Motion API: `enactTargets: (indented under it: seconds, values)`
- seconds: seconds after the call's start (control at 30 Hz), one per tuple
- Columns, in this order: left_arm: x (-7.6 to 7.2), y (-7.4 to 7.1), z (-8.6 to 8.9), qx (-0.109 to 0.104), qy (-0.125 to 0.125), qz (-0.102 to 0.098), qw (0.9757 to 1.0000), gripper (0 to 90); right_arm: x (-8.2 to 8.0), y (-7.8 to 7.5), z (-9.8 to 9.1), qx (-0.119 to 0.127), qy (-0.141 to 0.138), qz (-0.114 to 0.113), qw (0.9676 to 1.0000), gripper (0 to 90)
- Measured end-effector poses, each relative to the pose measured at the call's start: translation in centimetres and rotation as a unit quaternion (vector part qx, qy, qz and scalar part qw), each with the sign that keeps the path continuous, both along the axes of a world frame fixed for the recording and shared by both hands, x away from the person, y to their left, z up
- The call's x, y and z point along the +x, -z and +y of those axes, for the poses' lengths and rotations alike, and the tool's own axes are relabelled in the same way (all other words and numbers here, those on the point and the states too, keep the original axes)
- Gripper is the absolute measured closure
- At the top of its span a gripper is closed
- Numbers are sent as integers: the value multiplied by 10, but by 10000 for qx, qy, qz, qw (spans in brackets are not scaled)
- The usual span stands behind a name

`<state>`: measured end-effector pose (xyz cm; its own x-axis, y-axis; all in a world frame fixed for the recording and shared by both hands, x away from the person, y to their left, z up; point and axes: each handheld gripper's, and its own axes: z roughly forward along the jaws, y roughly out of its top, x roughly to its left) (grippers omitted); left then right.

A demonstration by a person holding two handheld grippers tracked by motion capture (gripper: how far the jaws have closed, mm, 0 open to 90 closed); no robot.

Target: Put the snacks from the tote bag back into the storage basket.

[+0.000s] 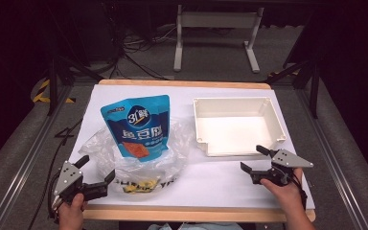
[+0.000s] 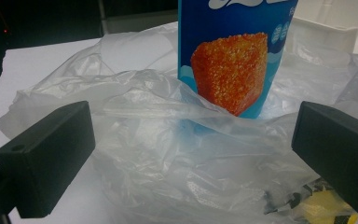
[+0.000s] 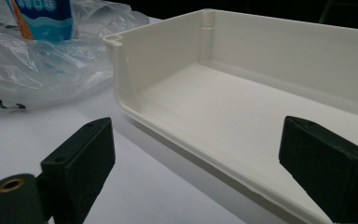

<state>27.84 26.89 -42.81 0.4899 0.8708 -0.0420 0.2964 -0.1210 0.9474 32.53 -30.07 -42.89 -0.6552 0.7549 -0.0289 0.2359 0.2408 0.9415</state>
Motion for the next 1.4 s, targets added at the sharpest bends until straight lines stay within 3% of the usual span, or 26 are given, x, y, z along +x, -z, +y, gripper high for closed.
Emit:
enactTargets:
  seconds: [0.5, 0.63, 0.77, 0.87, 0.97, 1.07, 1.2, 1.23, 1.4]
  values:
    - [0, 0, -2, 12, -47, -36, 10000, 2, -3, -8, 6, 48, -241, 44, 9997, 114]
    - [0, 0, -3, 28, -82, -20, 10000, 2, -6, -12, 13, -75, -330, 77, 9994, 117]
    - [-1, -1, -3, 57, -69, -52, 9999, 2, -7, -31, 15, -7, -383, 93, 9992, 121]
    - [-1, -1, -3, 46, -66, -55, 10000, 2, -6, -38, 16, -90, -415, 126, 9990, 121]
    - [-1, -1, -4, 43, -59, -62, 10000, 2, -4, -48, 20, -387, -431, 304, 9979, 123]
    - [-2, -1, -4, 46, -65, -79, 9999, 2, -4, -57, 27, -338, -547, 244, 9976, 123]
    - [-2, -1, -5, 47, -58, -78, 9999, 2, -4, -66, 37, -477, -677, 145, 9965, 123]
    - [-2, -2, -5, 71, -47, -75, 9999, 2, -2, -74, 43, -489, -763, 112, 9958, 122]
    - [-2, -1, -5, 60, -38, -70, 10000, 2, 2, -83, 52, -533, -819, 188, 9950, 117]
